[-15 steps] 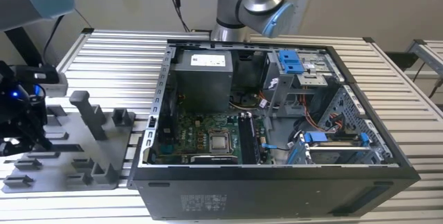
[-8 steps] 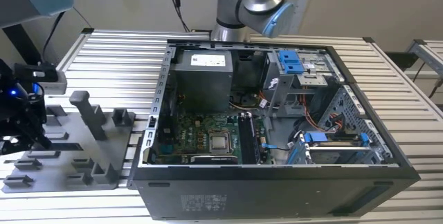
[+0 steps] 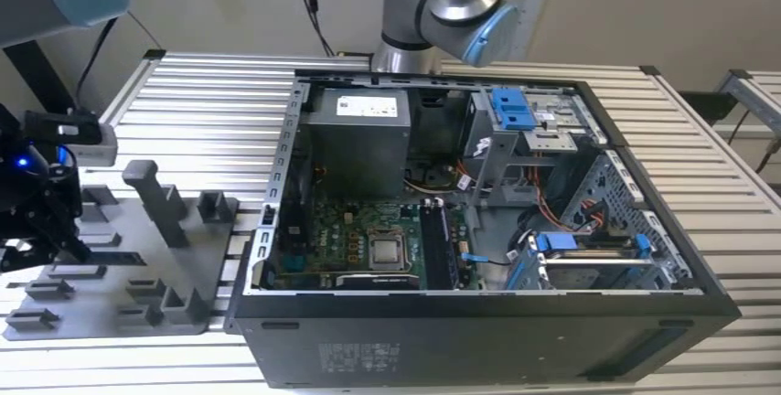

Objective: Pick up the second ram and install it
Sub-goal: 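Pick up the second ram and move it above second insertion slot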

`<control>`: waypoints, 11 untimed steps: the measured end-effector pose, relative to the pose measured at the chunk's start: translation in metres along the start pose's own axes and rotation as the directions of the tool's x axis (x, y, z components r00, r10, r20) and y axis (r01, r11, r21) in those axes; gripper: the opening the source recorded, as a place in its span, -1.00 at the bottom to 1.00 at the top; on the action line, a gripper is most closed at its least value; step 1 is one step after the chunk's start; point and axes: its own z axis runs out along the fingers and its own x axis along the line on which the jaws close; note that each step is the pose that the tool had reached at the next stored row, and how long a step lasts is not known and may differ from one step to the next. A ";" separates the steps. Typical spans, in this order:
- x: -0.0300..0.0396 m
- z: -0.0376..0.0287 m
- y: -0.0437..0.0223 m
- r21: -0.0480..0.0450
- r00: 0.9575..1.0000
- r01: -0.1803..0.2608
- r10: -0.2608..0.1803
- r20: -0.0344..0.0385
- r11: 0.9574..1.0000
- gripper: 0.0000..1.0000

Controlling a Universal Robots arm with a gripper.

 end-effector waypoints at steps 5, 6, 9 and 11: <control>0.0000 -0.0005 0.0002 0.001 1.000 -0.015 0.015 0.001 1.000 -0.73; 0.0000 -0.0007 0.0003 0.001 1.000 -0.016 0.016 0.001 1.000 -0.73; -0.0001 -0.0018 0.0003 0.001 1.000 -0.016 0.016 0.003 1.000 -0.73; -0.0001 -0.0034 0.0002 0.001 1.000 -0.017 0.017 0.004 1.000 -0.73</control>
